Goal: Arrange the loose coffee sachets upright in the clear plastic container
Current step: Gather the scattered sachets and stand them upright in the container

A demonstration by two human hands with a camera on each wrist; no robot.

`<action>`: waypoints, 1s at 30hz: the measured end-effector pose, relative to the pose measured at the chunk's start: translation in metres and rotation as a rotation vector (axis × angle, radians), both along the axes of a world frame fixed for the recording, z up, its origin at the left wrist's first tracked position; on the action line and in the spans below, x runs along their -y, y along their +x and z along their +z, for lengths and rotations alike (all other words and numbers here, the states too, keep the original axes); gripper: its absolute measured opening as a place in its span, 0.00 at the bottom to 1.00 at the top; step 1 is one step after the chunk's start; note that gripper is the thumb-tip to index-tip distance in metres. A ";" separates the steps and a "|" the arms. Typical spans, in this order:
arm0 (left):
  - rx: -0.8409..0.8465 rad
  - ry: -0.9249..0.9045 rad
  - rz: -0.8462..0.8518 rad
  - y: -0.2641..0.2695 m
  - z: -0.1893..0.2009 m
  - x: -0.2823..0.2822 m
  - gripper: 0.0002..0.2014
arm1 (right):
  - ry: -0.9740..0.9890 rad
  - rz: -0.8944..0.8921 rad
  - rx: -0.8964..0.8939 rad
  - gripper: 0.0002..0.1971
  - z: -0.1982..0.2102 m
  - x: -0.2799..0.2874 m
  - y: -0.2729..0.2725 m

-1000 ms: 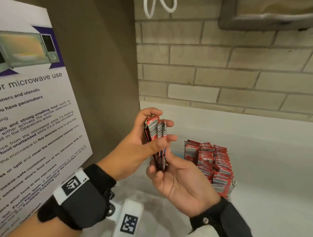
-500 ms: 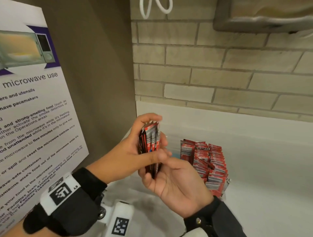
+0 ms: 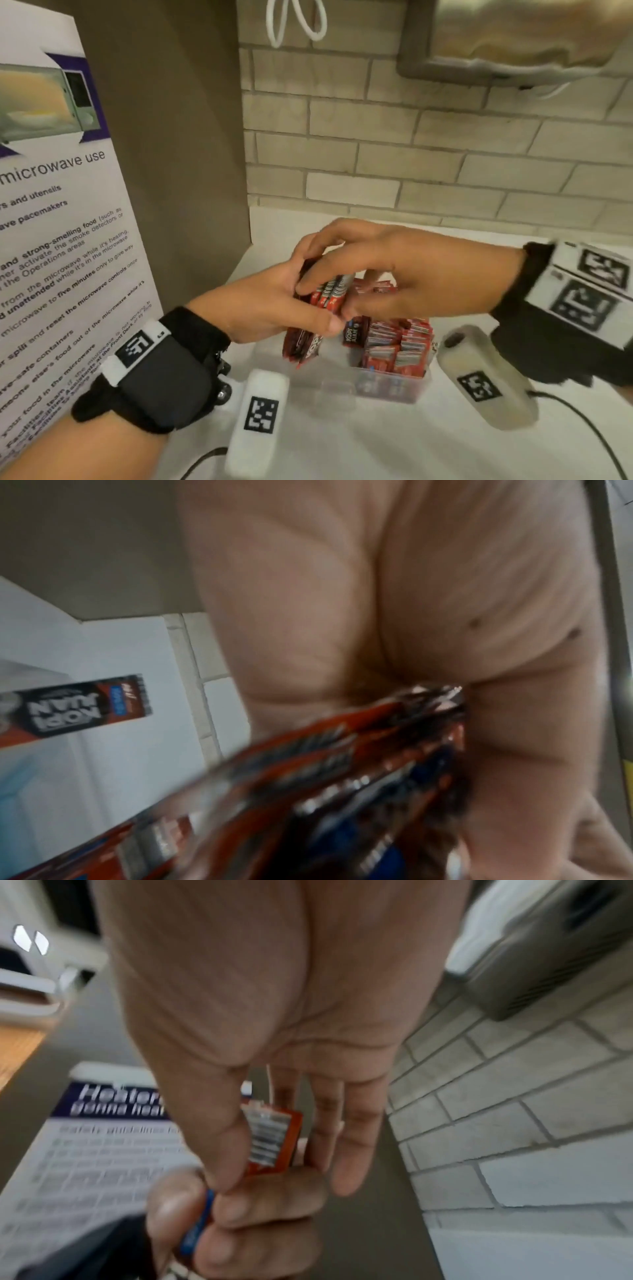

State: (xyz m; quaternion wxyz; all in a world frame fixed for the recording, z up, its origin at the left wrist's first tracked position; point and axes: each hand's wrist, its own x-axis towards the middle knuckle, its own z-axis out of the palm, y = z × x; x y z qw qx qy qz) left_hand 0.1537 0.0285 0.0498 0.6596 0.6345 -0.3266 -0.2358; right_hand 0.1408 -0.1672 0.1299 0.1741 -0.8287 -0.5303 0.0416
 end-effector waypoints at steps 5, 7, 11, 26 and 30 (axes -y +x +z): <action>-0.020 0.080 -0.177 0.014 0.010 0.009 0.13 | -0.161 -0.040 0.042 0.19 0.013 -0.014 0.016; -0.023 0.123 -0.205 0.023 0.008 0.009 0.12 | -0.158 -0.049 0.054 0.18 0.009 -0.017 0.019; -0.067 0.144 -0.144 0.035 0.003 0.007 0.13 | -0.073 -0.050 0.123 0.15 -0.006 -0.020 0.023; 0.186 0.618 0.476 0.019 -0.035 0.012 0.32 | -0.228 -0.354 0.062 0.14 -0.050 -0.009 0.053; 0.185 0.758 0.364 0.008 -0.045 0.030 0.25 | -0.379 -0.366 0.065 0.14 -0.059 -0.012 0.054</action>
